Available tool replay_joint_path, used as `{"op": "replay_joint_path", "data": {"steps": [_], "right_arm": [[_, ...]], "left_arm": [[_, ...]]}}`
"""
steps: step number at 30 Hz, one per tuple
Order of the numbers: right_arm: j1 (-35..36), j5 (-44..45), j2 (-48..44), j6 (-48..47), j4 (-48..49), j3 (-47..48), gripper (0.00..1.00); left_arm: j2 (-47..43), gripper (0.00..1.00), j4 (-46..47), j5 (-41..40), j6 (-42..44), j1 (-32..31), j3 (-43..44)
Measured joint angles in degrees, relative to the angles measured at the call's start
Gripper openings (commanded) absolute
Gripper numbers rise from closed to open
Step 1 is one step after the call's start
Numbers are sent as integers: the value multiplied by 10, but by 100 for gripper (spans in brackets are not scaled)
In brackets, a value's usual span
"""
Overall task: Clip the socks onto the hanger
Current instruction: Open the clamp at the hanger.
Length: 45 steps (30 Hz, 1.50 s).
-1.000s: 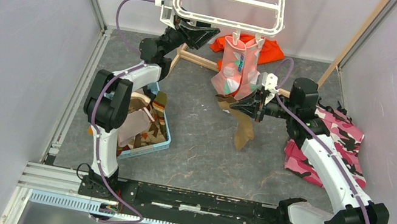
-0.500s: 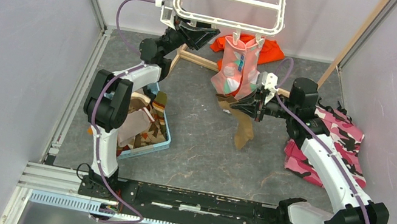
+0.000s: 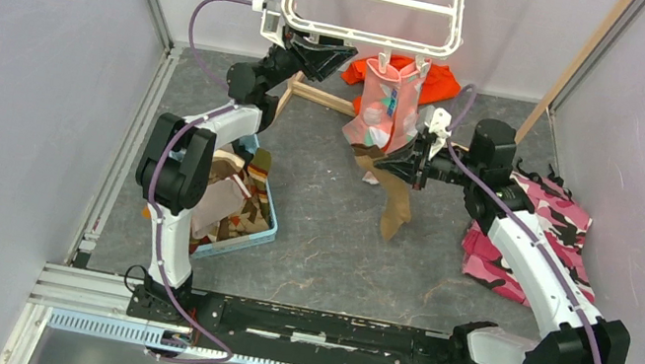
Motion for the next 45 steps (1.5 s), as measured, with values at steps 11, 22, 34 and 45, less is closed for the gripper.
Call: {"op": "replay_joint_path", "data": {"steps": [11,22,34,45], "right_arm": [[29,82,26,68,34,48,0],[30,92,34,56,26,49,1],[28,92,35,46,26,45,2],[19,89,41,41,26,43,2]], "left_arm": [[-16,60,3,-51,0,0,-56],[-17,90,6,-30,2,0,-58],[-36,100,6,7,114,0,-145],[-75,100,5,12,216,0,-233]]}}
